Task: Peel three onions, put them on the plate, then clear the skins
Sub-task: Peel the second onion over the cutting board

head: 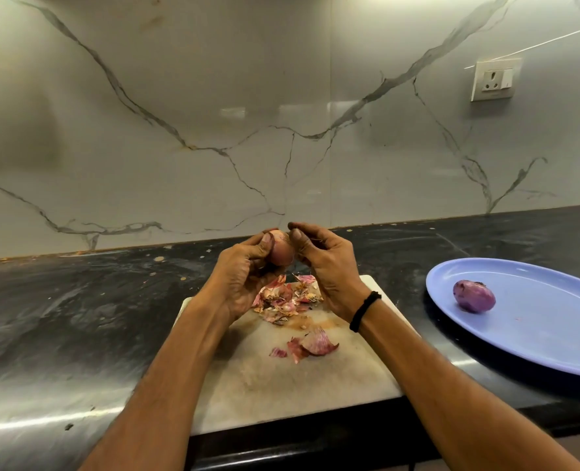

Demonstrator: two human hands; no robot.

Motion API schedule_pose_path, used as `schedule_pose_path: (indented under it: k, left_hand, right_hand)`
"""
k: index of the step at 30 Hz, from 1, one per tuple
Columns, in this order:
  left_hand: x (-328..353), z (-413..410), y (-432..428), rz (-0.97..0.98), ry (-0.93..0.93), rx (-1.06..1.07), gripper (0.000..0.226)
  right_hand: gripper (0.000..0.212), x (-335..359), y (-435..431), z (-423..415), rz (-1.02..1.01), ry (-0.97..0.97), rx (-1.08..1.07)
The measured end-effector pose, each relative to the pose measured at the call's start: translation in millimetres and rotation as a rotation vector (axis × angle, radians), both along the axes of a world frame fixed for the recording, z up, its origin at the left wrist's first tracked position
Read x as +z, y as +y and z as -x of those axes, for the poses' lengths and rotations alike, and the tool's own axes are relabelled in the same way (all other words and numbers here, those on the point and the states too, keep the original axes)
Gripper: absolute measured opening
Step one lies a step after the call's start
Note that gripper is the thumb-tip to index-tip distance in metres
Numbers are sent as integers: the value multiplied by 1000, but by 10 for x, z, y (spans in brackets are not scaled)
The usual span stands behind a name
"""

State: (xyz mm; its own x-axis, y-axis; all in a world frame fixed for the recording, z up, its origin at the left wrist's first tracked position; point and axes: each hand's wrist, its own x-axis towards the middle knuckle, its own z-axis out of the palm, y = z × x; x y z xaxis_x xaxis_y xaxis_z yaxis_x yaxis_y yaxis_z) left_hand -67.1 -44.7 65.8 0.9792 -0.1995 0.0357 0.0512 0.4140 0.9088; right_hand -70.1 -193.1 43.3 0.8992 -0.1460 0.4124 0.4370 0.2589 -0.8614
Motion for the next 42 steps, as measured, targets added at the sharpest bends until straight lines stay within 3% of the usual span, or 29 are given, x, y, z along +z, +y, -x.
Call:
schedule_pose_path:
  k: [5, 10, 15, 19, 25, 28, 31, 37, 42]
  left_hand:
    - [-22, 2, -10, -66, -42, 3, 26]
    - [-17, 36, -50, -94, -40, -34, 17]
    - [-17, 37, -71, -73, 64, -76, 25]
    - [-9, 24, -79, 34, 198, 7, 29]
    - [53, 21, 7, 110, 148, 63, 21]
    - [63, 45, -1, 120, 135, 63, 16]
    - [56, 41, -14, 131, 129, 73, 16]
    - [36, -15, -12, 138, 116, 75, 27]
    - [-16, -75, 19, 64, 123, 61, 48]
  right_hand:
    - [11, -35, 25, -11, 242, -28, -216]
    - [5, -53, 19, -38, 403, 1, -346]
    - [14, -45, 98, 86, 611, -292, -577]
    - [17, -75, 179, 112, 661, -486, -714]
    - [8, -131, 88, -28, 661, -283, -776]
    - [28, -149, 62, -34, 671, -195, -853]
    - [36, -128, 73, -18, 662, -186, -860]
    - [15, -110, 108, 12, 702, -365, -708]
    - [37, -146, 143, -19, 785, -344, -570]
